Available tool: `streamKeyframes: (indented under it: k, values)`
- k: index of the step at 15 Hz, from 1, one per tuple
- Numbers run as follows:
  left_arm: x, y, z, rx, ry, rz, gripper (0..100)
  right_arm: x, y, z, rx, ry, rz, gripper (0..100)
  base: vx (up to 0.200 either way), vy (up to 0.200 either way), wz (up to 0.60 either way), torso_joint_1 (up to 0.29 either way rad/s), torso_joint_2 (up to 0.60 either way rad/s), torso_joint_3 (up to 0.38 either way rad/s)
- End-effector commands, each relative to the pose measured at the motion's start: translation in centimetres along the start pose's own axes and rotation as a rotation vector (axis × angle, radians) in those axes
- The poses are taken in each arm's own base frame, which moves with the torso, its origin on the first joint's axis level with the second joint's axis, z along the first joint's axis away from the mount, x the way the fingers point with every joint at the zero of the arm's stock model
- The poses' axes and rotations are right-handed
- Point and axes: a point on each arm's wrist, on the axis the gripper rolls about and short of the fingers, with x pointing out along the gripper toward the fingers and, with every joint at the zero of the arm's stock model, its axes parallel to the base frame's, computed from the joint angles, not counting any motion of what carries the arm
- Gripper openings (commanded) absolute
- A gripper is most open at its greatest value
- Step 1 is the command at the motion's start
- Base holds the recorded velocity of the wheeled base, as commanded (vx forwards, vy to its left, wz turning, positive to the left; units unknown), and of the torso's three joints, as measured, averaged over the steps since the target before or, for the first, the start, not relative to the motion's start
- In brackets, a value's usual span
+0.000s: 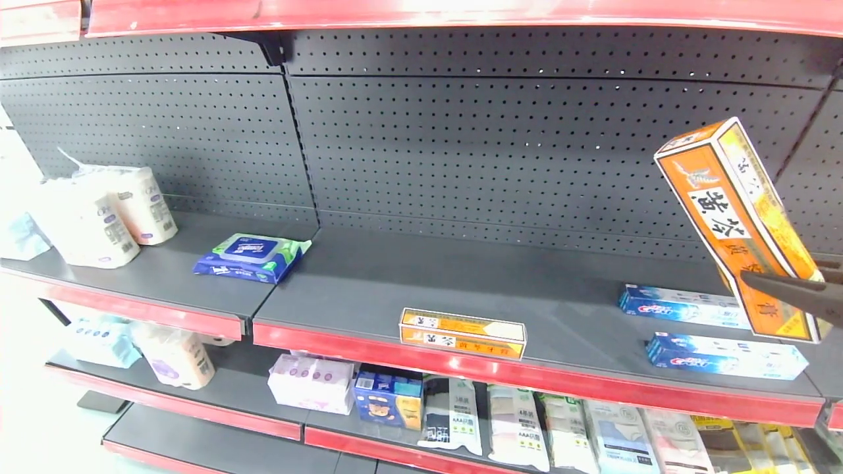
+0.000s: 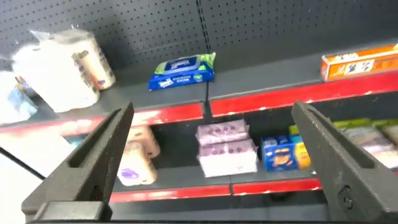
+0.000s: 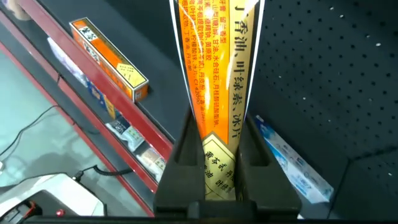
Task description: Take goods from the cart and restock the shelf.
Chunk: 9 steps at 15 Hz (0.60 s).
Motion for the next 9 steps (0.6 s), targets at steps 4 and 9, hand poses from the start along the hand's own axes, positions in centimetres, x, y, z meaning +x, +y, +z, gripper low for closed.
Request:
streamKeyframes:
  k: [4, 9]
  values:
    - [-0.5, 0.1, -1.9, -0.035, 0.065, 0.157, 100, 2.6, -0.3, 0.3, -0.001, 0.006, 0.048, 0, 0.000, 0.000, 0.00, 0.000, 0.00, 0.000]
    - [0.7, -0.2, -1.0, -0.047, 0.214, 0.204, 100, 2.4, -0.3, 0.3, 0.003, 0.003, 0.040, 0, 0.000, 0.000, 0.00, 0.000, 0.00, 0.000]
